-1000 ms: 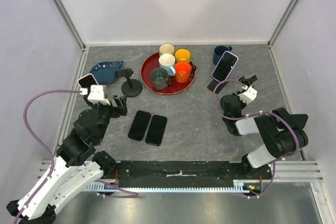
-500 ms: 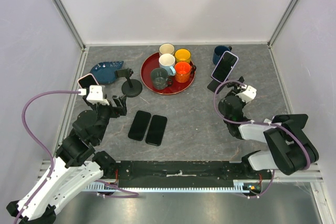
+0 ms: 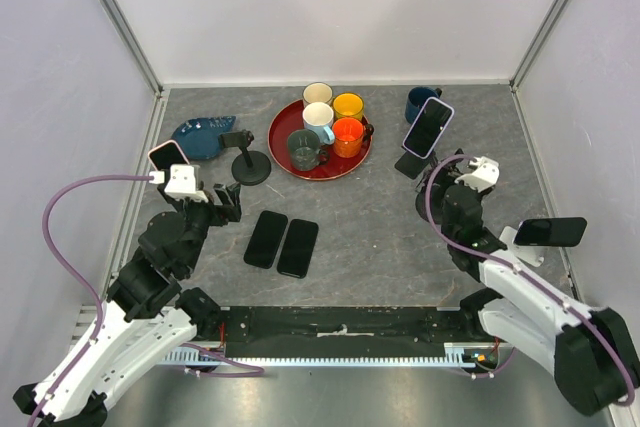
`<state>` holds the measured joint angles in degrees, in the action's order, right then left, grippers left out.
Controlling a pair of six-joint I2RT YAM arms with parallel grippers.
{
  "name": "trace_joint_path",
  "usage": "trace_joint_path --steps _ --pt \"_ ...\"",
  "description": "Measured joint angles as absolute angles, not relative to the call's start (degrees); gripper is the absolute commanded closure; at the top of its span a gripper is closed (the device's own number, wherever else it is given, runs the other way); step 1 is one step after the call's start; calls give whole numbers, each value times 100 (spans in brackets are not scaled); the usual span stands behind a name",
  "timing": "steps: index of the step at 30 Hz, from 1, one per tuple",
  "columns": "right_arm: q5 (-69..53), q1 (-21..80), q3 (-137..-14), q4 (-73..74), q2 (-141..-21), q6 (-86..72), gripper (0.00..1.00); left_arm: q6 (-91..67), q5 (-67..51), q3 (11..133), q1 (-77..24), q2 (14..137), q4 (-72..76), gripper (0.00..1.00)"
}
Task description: Remove the phone from the phone stand
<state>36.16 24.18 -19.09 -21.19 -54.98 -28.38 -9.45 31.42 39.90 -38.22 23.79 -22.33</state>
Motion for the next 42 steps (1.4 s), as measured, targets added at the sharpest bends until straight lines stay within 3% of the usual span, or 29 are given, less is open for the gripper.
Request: trace_joint_path --steps 10,14,23,27,31,36,42 --pt "3039 2425 -2969 -143 -3739 -2471 2 -947 3076 3990 -3758 2467 -2233 12" --pt "2829 2416 -3420 408 -3603 -2191 2 -952 2987 4136 -3745 2685 -2292 9" --pt "1691 1855 -5916 1094 -5642 -1347 2 -1081 2847 4458 -3481 2759 -2303 7" --pt "819 1096 -6252 1208 -6333 -1330 2 -1192 2674 4241 -3282 2679 -2327 6" --pt "-355 172 -6407 1168 -6982 -1579 10 -1219 2604 4115 -3183 2681 -2394 5" --pt "-1409 -794 -6407 727 -7634 -2130 12 -1221 2528 4086 -3144 2571 -2390 2" --pt "-2161 -1031 -6543 244 -8541 -2383 17 -1236 2554 4069 -3120 2309 -2383 0"
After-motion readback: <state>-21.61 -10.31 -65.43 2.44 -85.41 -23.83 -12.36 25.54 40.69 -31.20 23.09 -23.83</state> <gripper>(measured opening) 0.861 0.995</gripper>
